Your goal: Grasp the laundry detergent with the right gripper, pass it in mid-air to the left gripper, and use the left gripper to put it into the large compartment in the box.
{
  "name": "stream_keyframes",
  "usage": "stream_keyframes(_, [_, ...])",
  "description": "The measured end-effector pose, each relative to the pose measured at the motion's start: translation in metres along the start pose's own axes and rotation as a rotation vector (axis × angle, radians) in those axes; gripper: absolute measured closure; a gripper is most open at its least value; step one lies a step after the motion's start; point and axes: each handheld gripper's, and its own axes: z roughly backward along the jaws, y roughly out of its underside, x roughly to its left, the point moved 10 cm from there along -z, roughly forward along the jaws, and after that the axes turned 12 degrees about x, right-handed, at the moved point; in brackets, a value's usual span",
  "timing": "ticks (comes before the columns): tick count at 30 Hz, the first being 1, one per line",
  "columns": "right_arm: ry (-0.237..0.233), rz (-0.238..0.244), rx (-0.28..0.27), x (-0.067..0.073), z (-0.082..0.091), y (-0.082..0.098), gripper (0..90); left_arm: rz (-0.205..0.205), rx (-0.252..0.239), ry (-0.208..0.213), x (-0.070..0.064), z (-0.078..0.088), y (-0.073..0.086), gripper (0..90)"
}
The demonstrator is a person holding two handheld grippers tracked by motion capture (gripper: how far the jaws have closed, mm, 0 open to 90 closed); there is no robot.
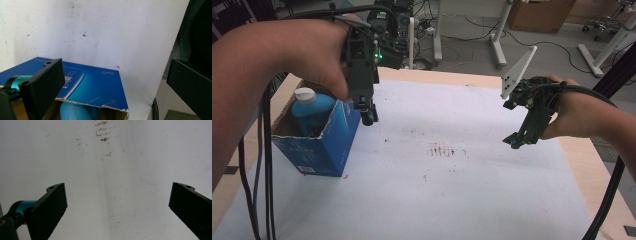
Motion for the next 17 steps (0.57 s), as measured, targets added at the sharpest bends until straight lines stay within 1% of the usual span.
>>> stream_keyframes(4, [0.001, -0.003, -0.001, -0.0011, -0.0002, 0.0005, 0.9, 0.001, 0.005, 0.002, -0.0002, -0.001, -0.0008, 1.6])
stream_keyframes(9, [-0.008, -0.01, 0.0, -0.0024, -0.001, 0.0018, 0.9, -0.002, -0.002, 0.001, -0.0011, -0.0005, -0.0019, 1.6])
stream_keyframes(12, [-0.012, -0.015, 0.011, -0.0029, -0.0027, 0.0024, 0.9, -0.003, 0.001, 0.001, -0.0005, -0.0008, -0.0021, 1.6])
stream_keyframes(17, [-0.007, -0.009, 0.011, -0.0032, -0.0024, 0.002, 0.9, -0.003, 0.003, -0.002, -0.0005, -0.0006, -0.0022, 1.6])
